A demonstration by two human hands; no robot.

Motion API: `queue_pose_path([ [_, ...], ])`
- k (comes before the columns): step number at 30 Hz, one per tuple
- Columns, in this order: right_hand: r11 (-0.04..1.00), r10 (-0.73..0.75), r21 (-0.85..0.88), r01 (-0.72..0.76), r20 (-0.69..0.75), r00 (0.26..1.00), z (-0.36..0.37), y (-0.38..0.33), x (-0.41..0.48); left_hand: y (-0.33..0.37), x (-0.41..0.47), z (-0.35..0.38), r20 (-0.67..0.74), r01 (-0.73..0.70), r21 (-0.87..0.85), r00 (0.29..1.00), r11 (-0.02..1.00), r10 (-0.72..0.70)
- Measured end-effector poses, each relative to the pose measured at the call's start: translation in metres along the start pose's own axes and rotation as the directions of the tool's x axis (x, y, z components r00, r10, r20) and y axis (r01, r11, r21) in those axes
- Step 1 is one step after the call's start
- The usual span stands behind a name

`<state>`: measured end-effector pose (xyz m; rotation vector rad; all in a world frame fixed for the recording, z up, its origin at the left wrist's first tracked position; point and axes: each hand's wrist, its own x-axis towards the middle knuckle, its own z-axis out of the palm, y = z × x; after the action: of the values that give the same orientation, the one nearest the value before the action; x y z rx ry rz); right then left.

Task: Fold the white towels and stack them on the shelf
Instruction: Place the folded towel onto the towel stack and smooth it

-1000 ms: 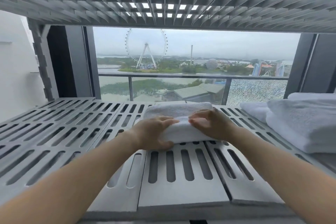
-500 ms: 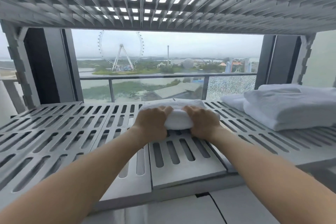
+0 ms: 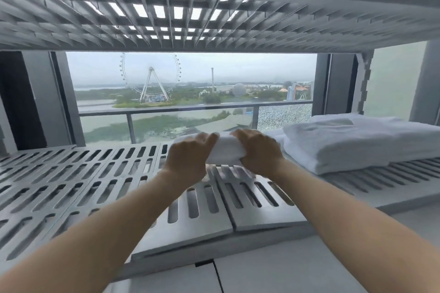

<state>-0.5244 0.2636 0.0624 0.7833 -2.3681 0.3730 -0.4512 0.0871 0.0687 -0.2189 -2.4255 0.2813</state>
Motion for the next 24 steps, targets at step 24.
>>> queue_pose_path([
  [24,0.985,-0.140,0.050,0.163,-0.300,0.943,-0.069,0.213,0.057,0.132,0.178,-0.014,-0.262,-0.047,0.157,0.961,0.986,0.088],
])
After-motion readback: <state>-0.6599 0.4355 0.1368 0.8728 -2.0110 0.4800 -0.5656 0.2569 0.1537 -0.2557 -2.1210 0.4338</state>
